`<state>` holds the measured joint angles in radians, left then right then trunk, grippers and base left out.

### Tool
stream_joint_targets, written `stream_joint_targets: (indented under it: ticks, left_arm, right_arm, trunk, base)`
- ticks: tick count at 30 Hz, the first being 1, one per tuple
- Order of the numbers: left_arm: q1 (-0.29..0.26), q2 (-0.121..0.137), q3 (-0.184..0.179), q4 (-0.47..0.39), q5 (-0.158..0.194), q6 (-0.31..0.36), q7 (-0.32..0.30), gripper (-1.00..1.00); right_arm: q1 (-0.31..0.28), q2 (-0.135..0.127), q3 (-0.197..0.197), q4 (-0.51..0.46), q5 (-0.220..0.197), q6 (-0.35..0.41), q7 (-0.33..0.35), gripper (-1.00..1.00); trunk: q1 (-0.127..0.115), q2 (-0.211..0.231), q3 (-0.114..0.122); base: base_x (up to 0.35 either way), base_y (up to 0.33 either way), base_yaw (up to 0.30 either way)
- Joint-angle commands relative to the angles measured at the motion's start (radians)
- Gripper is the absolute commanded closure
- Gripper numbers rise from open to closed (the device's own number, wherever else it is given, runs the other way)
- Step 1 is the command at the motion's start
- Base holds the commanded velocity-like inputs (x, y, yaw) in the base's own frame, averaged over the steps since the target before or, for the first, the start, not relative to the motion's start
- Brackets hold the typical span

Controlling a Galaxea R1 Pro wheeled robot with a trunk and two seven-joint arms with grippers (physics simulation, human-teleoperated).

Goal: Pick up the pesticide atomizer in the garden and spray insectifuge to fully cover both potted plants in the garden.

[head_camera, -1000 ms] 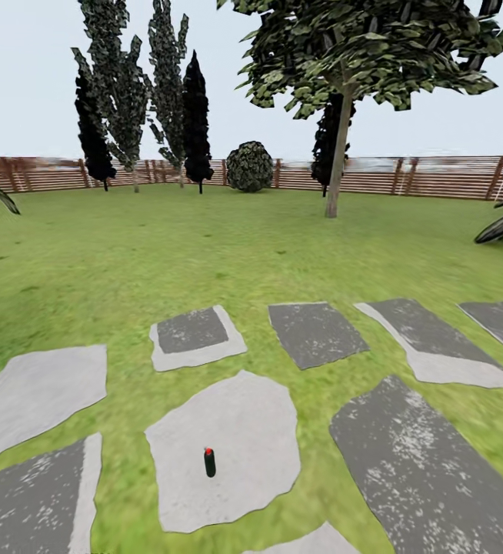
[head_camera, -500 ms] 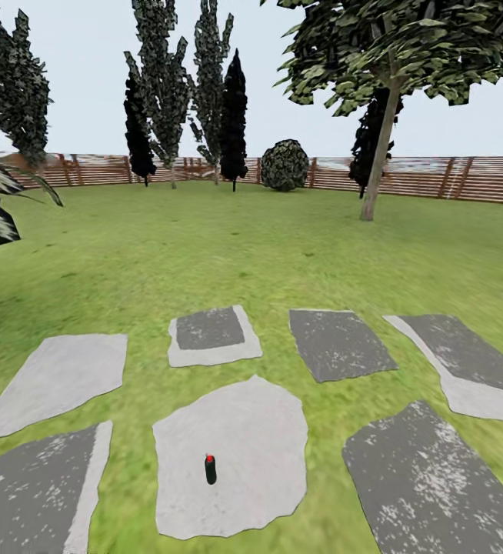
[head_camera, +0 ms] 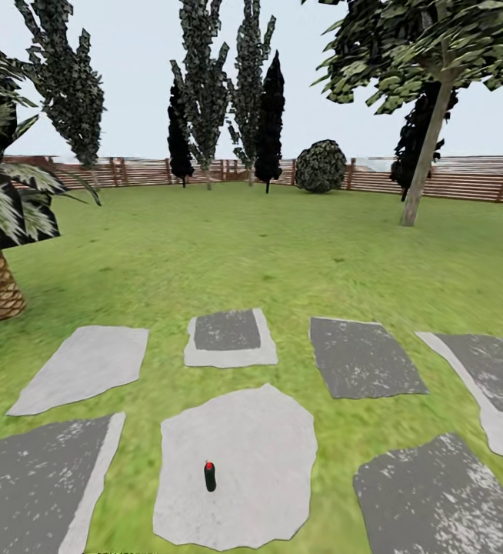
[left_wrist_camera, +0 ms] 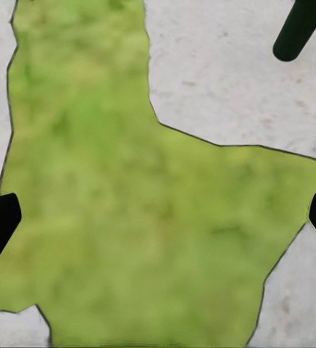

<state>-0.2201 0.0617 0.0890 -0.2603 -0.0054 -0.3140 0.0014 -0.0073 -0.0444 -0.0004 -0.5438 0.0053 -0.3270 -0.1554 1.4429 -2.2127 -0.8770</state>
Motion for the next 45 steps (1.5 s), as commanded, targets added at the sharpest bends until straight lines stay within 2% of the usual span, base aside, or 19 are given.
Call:
stream_joint_targets:
  ticks: [1, 45]
  left_arm:
    - [-0.001, 0.0, 0.003, 0.001, -0.001, -0.004, 0.0, -1.0]
    - [-0.001, 0.0, 0.003, 0.001, 0.001, -0.005, 0.0, -1.0]
  right_arm:
    - [0.0, 0.0, 0.0, 0.001, 0.001, -0.003, -0.002, -1.0]
    - [0.0, 0.0, 0.0, 0.001, 0.0, -0.002, -0.001, -1.0]
  trunk:
    - [0.0, 0.0, -0.001]
    - [0.0, 0.0, -0.001]
  base:
    - [0.067, -0.289, 0.279]
    - [0.003, -0.297, 0.279]
